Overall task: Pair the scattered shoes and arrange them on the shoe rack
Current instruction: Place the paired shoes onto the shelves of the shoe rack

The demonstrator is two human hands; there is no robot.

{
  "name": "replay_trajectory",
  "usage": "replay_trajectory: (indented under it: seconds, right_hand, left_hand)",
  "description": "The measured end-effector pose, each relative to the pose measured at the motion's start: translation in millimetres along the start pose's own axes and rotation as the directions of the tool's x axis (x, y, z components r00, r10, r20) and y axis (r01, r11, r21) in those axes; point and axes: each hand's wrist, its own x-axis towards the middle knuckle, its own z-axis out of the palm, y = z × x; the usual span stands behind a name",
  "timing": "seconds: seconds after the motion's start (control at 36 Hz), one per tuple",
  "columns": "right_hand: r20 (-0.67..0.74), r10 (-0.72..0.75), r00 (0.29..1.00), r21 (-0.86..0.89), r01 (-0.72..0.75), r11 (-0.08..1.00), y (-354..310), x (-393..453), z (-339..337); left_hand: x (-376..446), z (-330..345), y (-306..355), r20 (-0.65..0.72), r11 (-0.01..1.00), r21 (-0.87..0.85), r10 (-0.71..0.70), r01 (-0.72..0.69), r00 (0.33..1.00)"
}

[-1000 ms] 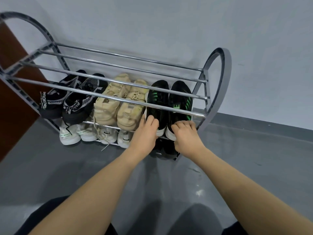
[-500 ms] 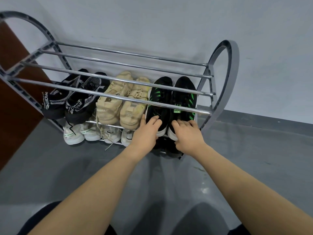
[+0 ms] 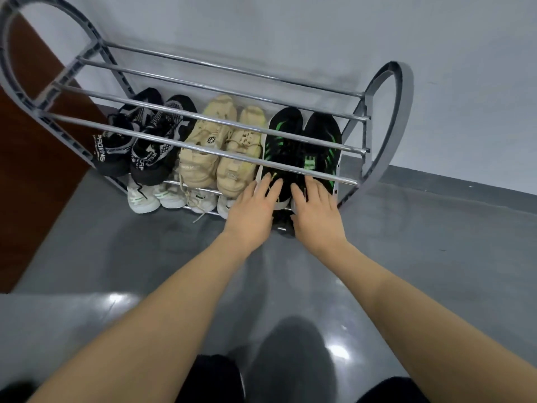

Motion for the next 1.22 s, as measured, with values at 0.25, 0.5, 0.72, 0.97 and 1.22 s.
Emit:
replay_trajectory:
  seconds: [0.25,0.5,0.72,0.97,1.22]
  right_hand:
    - [0.183,-0.027,0.983,0.05,0.018,0.999,-41,-35,-93]
    - [0.271,-0.149,0.951,0.117,0.121,0.986,-93,-83,-182]
    - [0.325,-0.21,0.922,0.107,0.185,0.977,-148,-122,-224]
    - [0.366,-0.215,0.905,0.167,0.163,0.972,-205,-158,-223]
    - [0.353,-0.127,0.927,0.209,0.055,0.976,-281,-229,-212]
  left_hand:
    - [-85,-92,8,0.097,0.99,-0.013,-0.136,0.138,0.986]
    - [-173,-192,13,0.123,0.945,-0.104,-0.297,0.309,0.947]
    - [-234,-247,-3,0.13,0.927,-0.083,-0.354,0.366,0.926]
    - [-297,-254,-36,0.159,0.949,-0.054,-0.299,0.311,0.941]
    - [-381,-251,-75,0.171,0.98,-0.055,-0.181,0.192,0.969]
